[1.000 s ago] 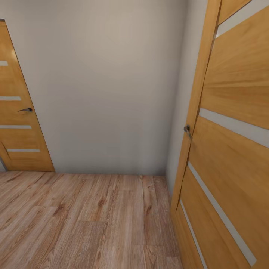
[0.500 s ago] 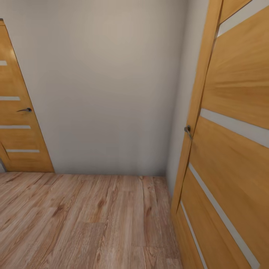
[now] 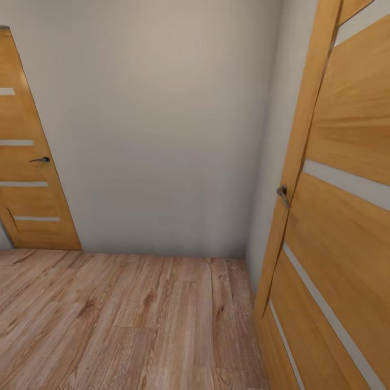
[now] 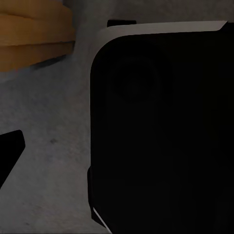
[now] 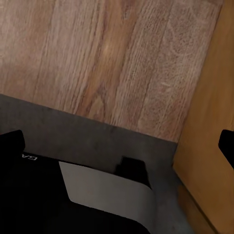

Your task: Move the two storage containers from the living room to the garage. In the garage, place one container on the floor and stack the other container on top of it (either order is fine).

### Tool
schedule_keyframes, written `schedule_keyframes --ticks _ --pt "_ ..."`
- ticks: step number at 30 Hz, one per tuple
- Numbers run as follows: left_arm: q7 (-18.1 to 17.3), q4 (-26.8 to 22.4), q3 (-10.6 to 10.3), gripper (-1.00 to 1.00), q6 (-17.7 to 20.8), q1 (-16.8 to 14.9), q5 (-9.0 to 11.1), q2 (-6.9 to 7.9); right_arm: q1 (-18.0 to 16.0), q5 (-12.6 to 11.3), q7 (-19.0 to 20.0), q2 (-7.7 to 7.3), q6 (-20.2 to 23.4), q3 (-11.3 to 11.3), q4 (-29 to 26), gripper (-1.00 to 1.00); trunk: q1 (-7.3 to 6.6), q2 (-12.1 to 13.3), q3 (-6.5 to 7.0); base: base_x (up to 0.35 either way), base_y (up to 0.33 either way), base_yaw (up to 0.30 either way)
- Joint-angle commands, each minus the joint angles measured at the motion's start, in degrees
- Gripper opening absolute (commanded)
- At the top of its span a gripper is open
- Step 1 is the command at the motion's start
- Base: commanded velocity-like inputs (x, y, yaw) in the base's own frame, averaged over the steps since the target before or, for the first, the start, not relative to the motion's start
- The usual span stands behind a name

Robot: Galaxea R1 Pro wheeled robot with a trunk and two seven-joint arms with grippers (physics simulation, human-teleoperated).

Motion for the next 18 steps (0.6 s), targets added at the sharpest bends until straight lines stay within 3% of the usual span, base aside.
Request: schedule_keyframes --ticks 1,10,18 --pt "0.10 -0.05 0.06 1.00 -0.05 0.01 0.06 -0.01 -0.03 -0.60 0.31 0.03 -0.20 0.40 0.12 1.00 0.00 -0.02 -0.05 0.004 0.000 0.246" --pt "0.10 -0.06 0.07 1.00 -0.06 0.01 0.08 -0.01 -0.03 -0.59 0.31 0.03 -0.19 0.41 0.12 1.00 0.00 -0.02 -0.05 0.001 0.000 0.261" --pt "0.11 -0.06 0.14 1.00 -0.05 0.01 0.09 -0.01 -0.03 -0.59 0.31 0.01 -0.19 0.41 0.12 1.00 0.00 -0.02 -0.05 0.000 0.000 0.073"
